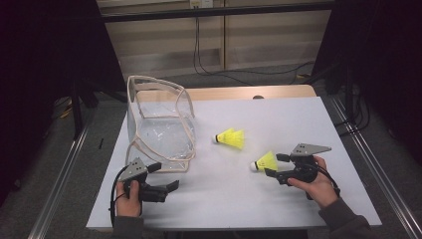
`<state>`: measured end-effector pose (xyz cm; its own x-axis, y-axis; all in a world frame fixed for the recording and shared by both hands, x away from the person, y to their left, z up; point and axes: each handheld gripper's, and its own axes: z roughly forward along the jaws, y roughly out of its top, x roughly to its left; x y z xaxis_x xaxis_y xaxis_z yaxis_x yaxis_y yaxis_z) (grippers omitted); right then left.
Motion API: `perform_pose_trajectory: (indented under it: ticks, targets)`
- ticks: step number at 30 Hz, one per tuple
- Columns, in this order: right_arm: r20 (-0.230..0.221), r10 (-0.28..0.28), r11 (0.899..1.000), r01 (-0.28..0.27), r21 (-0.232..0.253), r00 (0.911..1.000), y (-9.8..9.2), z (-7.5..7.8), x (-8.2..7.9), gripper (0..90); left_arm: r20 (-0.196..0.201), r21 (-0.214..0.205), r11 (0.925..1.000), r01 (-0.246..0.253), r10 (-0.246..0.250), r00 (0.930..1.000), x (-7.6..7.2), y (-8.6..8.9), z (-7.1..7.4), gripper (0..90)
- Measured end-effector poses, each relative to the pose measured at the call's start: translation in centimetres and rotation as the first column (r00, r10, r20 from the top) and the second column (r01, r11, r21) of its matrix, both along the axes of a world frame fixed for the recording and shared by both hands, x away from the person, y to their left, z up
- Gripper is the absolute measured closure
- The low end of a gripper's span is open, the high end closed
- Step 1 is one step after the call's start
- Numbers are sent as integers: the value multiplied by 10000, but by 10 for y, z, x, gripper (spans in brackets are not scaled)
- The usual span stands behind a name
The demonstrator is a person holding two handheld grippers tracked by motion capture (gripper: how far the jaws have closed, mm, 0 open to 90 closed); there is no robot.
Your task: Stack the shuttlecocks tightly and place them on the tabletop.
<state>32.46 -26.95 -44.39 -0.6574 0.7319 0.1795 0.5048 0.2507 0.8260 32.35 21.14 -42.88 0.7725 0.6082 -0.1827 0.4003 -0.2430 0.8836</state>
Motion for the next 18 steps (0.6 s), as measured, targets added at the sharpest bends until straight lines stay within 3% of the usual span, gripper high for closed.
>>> perform_pose_trajectory:
  ticks: [7,18]
  targets:
    - [-57,462,9988,-463,-141,9989,1,0,-2,435,9,21,10000,-28,28,10000,0,0,1,35]
    - [-224,868,9955,-876,-360,9960,-1,-2,-1,617,15,14,10000,-61,61,10000,0,0,1,35]
